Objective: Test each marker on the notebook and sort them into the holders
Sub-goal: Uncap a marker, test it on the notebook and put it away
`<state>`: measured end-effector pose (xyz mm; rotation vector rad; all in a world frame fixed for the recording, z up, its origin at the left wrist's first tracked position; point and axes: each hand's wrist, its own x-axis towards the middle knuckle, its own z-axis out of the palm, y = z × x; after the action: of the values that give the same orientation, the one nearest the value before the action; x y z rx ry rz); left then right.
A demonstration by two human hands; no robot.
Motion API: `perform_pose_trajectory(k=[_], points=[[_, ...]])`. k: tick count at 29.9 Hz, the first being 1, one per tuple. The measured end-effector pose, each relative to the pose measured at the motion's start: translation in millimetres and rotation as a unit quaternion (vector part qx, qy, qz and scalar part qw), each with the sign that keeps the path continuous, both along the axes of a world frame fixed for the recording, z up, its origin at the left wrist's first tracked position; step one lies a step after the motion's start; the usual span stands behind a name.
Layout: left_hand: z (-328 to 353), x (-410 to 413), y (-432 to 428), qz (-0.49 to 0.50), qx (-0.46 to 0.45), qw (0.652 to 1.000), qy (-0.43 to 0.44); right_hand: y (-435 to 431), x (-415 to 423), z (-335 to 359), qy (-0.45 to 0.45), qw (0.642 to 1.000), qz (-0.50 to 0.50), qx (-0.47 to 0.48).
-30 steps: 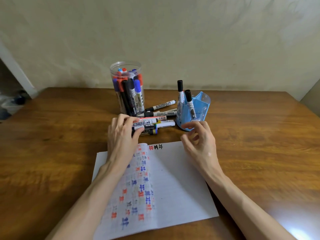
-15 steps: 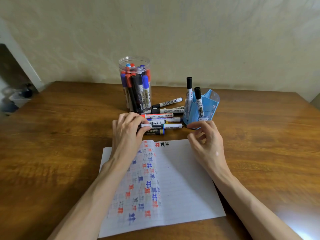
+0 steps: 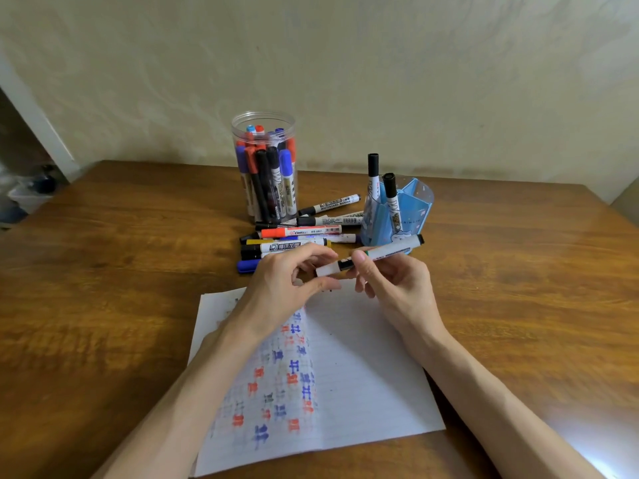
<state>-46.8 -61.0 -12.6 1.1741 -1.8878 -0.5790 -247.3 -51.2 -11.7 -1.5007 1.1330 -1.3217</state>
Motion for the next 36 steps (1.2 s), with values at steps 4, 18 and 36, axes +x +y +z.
perform_pose_trajectory(k=[4, 18, 36], points=[[1.4, -0.4, -1.2, 0.003, -0.004, 1.000, -0.004, -1.2, -1.9, 2.0, 0.027, 0.999, 0.011, -0.024], [5.4, 31.0, -6.0, 0.061, -0.001, 0.998, -0.002, -6.3, -8.0, 5.5, 0.027, 0.999, -0.017, 0.018], [-7.5, 25.5, -7.3, 0.060, -0.037, 0.995, -0.076, -13.4, 3.1, -9.4, 0.130, 0.990, -0.047, 0.005]])
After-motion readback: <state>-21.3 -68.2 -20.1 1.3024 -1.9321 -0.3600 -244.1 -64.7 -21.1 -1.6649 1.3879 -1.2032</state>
